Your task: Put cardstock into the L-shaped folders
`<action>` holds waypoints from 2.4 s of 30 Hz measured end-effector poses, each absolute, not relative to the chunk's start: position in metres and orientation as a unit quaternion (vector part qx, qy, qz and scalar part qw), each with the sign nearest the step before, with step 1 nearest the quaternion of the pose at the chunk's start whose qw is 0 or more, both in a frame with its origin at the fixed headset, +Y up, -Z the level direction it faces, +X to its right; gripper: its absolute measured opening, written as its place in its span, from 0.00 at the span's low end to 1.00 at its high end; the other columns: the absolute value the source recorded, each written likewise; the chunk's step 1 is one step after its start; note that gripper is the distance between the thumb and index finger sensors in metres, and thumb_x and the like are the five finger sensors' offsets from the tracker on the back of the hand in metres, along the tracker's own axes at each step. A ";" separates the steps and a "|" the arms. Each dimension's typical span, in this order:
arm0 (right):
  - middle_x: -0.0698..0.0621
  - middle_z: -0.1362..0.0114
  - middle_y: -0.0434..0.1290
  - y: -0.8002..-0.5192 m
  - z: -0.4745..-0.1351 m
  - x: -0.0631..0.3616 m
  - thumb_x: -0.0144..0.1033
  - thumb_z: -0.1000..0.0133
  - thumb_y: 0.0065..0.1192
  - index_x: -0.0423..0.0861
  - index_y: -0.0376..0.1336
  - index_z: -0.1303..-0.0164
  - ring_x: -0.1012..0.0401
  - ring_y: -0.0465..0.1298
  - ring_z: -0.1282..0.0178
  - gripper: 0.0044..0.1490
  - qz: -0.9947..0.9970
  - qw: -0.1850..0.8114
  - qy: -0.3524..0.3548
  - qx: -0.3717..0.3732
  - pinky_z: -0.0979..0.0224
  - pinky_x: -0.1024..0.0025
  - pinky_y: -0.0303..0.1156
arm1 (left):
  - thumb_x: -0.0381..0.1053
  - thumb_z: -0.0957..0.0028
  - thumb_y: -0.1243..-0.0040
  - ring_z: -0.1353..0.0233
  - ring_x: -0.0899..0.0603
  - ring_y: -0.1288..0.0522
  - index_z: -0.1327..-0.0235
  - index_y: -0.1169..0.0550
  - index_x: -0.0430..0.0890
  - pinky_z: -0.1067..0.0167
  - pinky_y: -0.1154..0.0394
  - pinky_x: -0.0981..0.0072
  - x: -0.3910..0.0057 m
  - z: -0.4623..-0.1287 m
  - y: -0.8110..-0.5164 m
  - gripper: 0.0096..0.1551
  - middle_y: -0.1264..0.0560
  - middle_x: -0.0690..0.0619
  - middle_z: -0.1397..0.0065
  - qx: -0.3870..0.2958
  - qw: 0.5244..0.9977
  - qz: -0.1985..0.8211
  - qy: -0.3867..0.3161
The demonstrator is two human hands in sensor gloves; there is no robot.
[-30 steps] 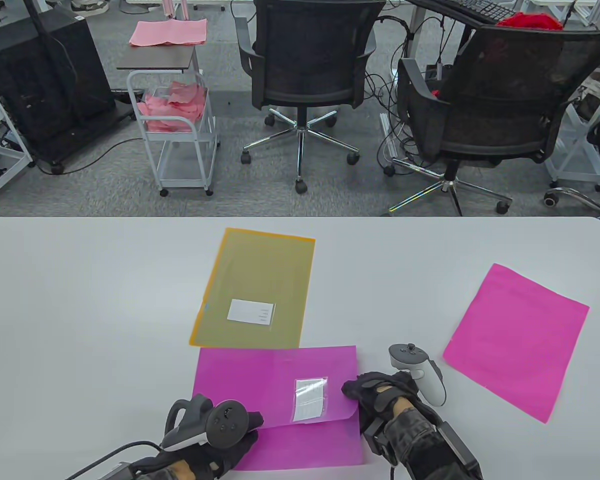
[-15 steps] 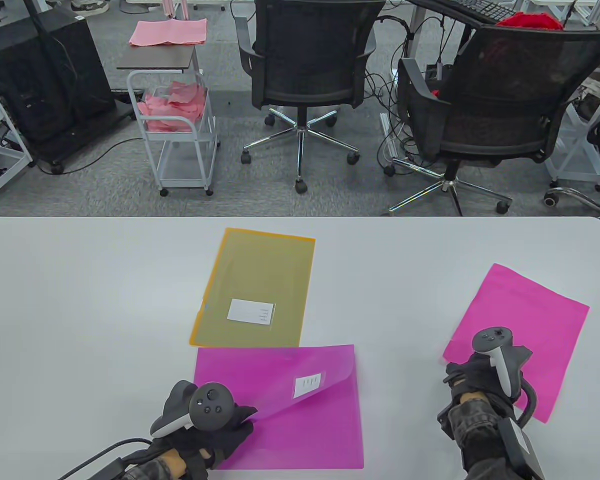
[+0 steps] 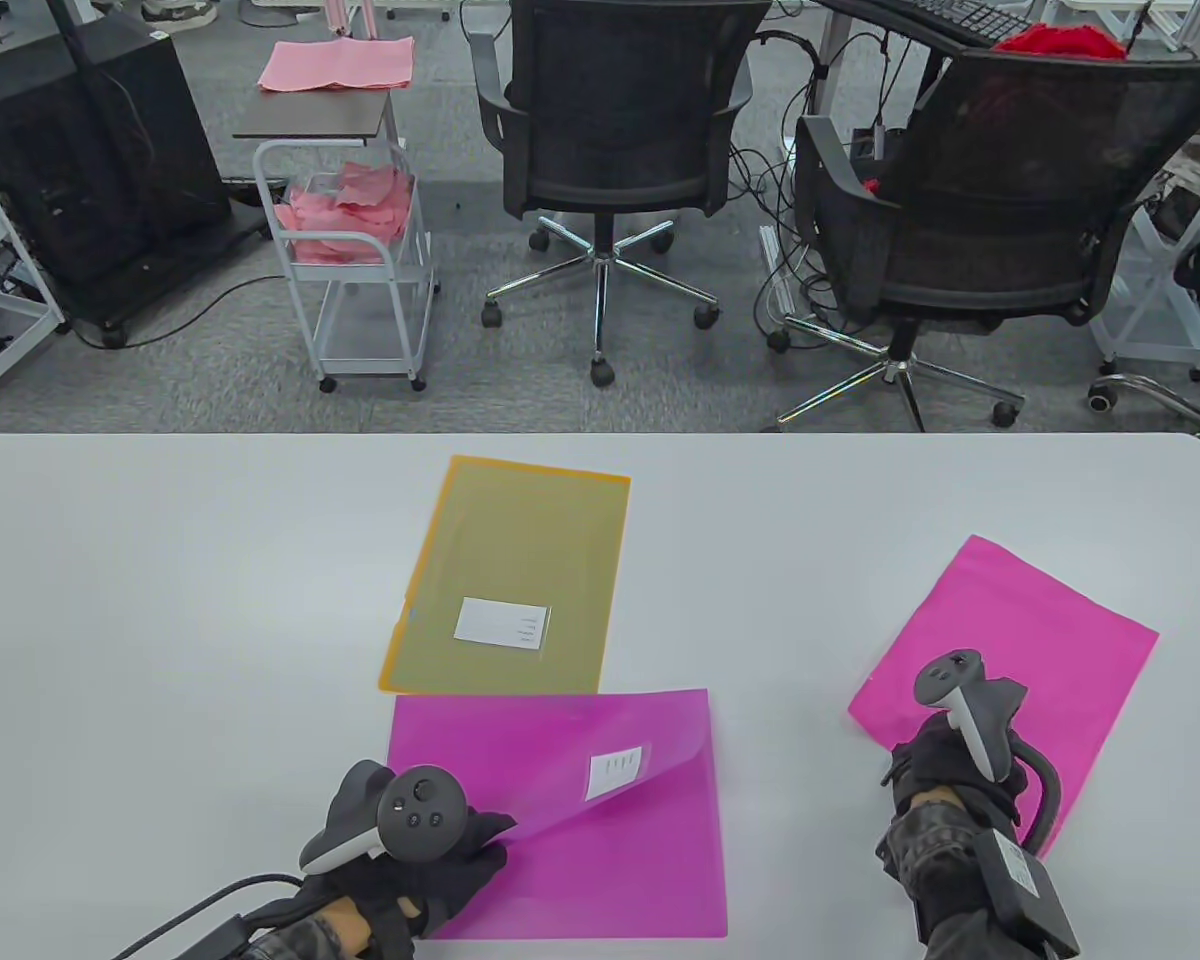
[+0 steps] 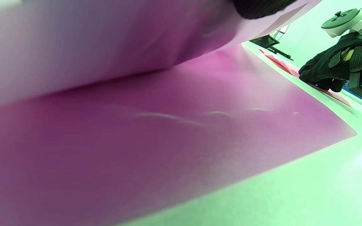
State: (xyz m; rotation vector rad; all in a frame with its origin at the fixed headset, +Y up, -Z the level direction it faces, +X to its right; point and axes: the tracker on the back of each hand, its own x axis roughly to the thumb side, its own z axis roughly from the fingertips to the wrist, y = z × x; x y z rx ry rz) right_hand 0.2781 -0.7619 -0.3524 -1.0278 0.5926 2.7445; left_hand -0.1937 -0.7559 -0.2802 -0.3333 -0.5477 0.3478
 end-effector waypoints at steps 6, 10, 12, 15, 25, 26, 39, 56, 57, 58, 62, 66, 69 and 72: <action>0.24 0.32 0.58 -0.767 -0.357 0.249 0.51 0.51 0.57 0.37 0.46 0.34 0.35 0.67 0.42 0.45 0.933 -0.011 0.216 -0.287 0.44 0.48 0.72 | 0.58 0.49 0.45 0.46 0.40 0.18 0.39 0.23 0.51 0.58 0.14 0.51 -0.193 -0.279 -0.756 0.26 0.20 0.48 0.41 -0.161 0.934 0.163 -0.273; 0.23 0.37 0.62 -0.767 -0.358 0.231 0.52 0.50 0.55 0.42 0.46 0.36 0.36 0.72 0.48 0.42 0.941 -0.044 0.203 -0.268 0.50 0.50 0.76 | 0.58 0.48 0.45 0.46 0.39 0.18 0.39 0.23 0.51 0.57 0.14 0.50 -0.192 -0.279 -0.756 0.26 0.20 0.48 0.41 -0.162 0.934 0.161 -0.275; 0.24 0.38 0.62 -0.767 -0.357 0.226 0.51 0.51 0.55 0.45 0.50 0.37 0.36 0.74 0.49 0.37 0.943 -0.059 0.191 -0.266 0.53 0.52 0.78 | 0.58 0.49 0.45 0.46 0.39 0.18 0.39 0.23 0.51 0.58 0.14 0.51 -0.192 -0.279 -0.756 0.26 0.20 0.48 0.41 -0.161 0.934 0.161 -0.276; 0.34 0.37 0.62 -0.766 -0.357 0.219 0.49 0.50 0.56 0.45 0.55 0.43 0.42 0.78 0.60 0.31 0.946 -0.075 0.186 -0.256 0.62 0.62 0.80 | 0.58 0.48 0.45 0.46 0.39 0.18 0.39 0.23 0.51 0.58 0.14 0.51 -0.192 -0.279 -0.756 0.26 0.20 0.48 0.41 -0.163 0.933 0.161 -0.277; 0.35 0.51 0.72 -0.740 -0.353 0.180 0.47 0.54 0.63 0.39 0.63 0.52 0.51 0.82 0.70 0.29 0.939 0.116 0.290 -0.142 0.72 0.65 0.80 | 0.58 0.48 0.45 0.46 0.39 0.18 0.39 0.23 0.51 0.58 0.14 0.51 -0.193 -0.279 -0.757 0.26 0.19 0.48 0.41 -0.161 0.933 0.166 -0.277; 0.35 0.52 0.72 -0.739 -0.350 0.171 0.46 0.54 0.63 0.38 0.63 0.52 0.52 0.82 0.71 0.29 0.930 0.136 0.322 -0.117 0.72 0.65 0.80 | 0.58 0.48 0.45 0.46 0.39 0.18 0.39 0.23 0.51 0.58 0.14 0.51 -0.193 -0.279 -0.757 0.26 0.20 0.48 0.41 -0.160 0.933 0.166 -0.277; 0.33 0.48 0.72 -0.723 -0.341 0.148 0.47 0.53 0.61 0.41 0.60 0.42 0.51 0.82 0.70 0.34 0.917 0.254 0.307 -0.009 0.71 0.63 0.81 | 0.58 0.48 0.45 0.46 0.39 0.18 0.39 0.23 0.50 0.58 0.14 0.50 -0.192 -0.278 -0.757 0.27 0.20 0.47 0.41 -0.154 0.934 0.157 -0.282; 0.27 0.48 0.61 -0.769 -0.348 0.196 0.69 0.64 0.61 0.33 0.34 0.36 0.48 0.80 0.64 0.70 0.917 0.015 0.357 -0.179 0.66 0.60 0.79 | 0.59 0.49 0.45 0.46 0.38 0.18 0.38 0.23 0.50 0.58 0.14 0.50 -0.183 -0.270 -0.757 0.28 0.20 0.46 0.40 -0.138 0.933 0.102 -0.315; 0.26 0.49 0.62 -0.769 -0.347 0.194 0.69 0.64 0.61 0.32 0.34 0.36 0.48 0.81 0.65 0.70 0.916 0.015 0.360 -0.178 0.67 0.60 0.79 | 0.59 0.49 0.45 0.46 0.37 0.18 0.38 0.23 0.50 0.58 0.14 0.50 -0.182 -0.269 -0.757 0.28 0.20 0.46 0.40 -0.138 0.933 0.096 -0.319; 0.26 0.50 0.63 -0.770 -0.346 0.192 0.68 0.64 0.60 0.31 0.34 0.37 0.48 0.81 0.66 0.70 0.915 0.016 0.363 -0.177 0.68 0.60 0.79 | 0.59 0.49 0.45 0.46 0.37 0.18 0.37 0.23 0.50 0.58 0.14 0.49 -0.181 -0.268 -0.757 0.28 0.20 0.46 0.40 -0.136 0.932 0.090 -0.324; 0.26 0.57 0.68 -0.772 -0.344 0.186 0.70 0.63 0.57 0.25 0.36 0.41 0.50 0.83 0.72 0.70 0.910 0.014 0.373 -0.178 0.74 0.62 0.80 | 0.59 0.49 0.45 0.46 0.37 0.17 0.37 0.24 0.50 0.58 0.14 0.49 -0.177 -0.266 -0.757 0.29 0.20 0.45 0.40 -0.130 0.930 0.071 -0.336; 0.26 0.62 0.74 -0.772 -0.341 0.177 0.71 0.64 0.53 0.20 0.42 0.46 0.50 0.84 0.76 0.70 0.909 -0.011 0.375 -0.181 0.77 0.62 0.81 | 0.59 0.49 0.45 0.46 0.36 0.17 0.36 0.24 0.50 0.58 0.15 0.48 -0.176 -0.264 -0.757 0.29 0.20 0.45 0.40 -0.126 0.928 0.061 -0.346; 0.27 0.64 0.76 -0.772 -0.340 0.171 0.73 0.64 0.53 0.18 0.45 0.49 0.51 0.84 0.78 0.70 0.913 -0.020 0.368 -0.173 0.79 0.62 0.81 | 0.59 0.48 0.45 0.46 0.35 0.17 0.36 0.24 0.50 0.58 0.15 0.48 -0.175 -0.263 -0.757 0.29 0.20 0.44 0.40 -0.124 0.926 0.055 -0.353; 0.28 0.65 0.77 -0.771 -0.339 0.166 0.71 0.62 0.53 0.17 0.48 0.51 0.52 0.85 0.80 0.67 0.920 -0.008 0.354 -0.167 0.81 0.62 0.81 | 0.58 0.48 0.45 0.46 0.35 0.17 0.36 0.25 0.49 0.58 0.15 0.47 -0.174 -0.262 -0.757 0.29 0.20 0.44 0.40 -0.121 0.924 0.050 -0.359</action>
